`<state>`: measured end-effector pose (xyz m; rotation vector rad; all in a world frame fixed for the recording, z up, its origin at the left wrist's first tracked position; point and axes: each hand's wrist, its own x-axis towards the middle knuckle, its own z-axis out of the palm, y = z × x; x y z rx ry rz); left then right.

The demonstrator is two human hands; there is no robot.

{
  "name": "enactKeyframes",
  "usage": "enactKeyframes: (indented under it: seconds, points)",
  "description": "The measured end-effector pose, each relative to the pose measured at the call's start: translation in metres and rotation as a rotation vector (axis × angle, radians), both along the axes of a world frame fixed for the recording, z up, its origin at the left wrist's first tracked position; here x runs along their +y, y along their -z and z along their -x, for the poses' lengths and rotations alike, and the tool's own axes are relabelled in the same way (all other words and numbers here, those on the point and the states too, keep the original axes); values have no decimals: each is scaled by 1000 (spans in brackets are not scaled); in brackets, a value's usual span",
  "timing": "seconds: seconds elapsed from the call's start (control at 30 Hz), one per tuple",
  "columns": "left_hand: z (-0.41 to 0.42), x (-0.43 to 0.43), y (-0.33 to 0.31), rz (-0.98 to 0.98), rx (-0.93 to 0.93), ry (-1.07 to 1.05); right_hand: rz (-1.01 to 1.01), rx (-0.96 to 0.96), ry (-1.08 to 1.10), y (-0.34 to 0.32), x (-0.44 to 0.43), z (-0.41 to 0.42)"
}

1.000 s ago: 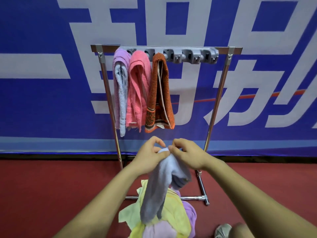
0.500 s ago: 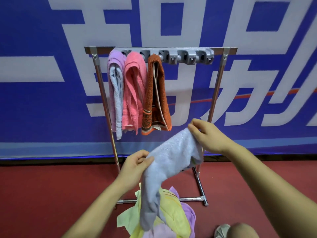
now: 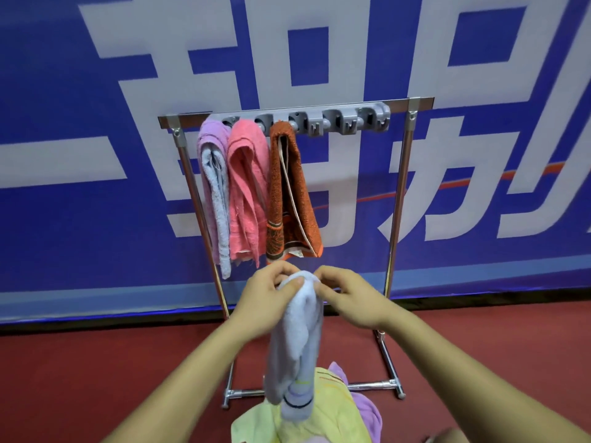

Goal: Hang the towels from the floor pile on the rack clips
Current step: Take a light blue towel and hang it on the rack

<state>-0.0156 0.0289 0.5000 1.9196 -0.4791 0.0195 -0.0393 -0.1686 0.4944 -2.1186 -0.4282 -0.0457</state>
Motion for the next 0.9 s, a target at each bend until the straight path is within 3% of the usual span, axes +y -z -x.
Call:
enactKeyframes:
  seconds: [0.1, 0.33, 0.53, 0.73, 0.9]
  points:
    - [0, 15, 10, 73, 30, -2, -83, -75, 53, -9, 4, -1]
    - [5, 24, 39, 19, 49, 40, -72, -177, 109, -28, 4, -7]
    - [-28, 11, 11, 225, -3, -61, -63, -148, 211, -36, -21, -31]
    - [-62, -5, -31, 61, -184, -24, -224, -90, 244, -68, -22, -65]
    - [-95, -12, -83, -62, -442, -189, -247, -196, 262, -115, -16, -96]
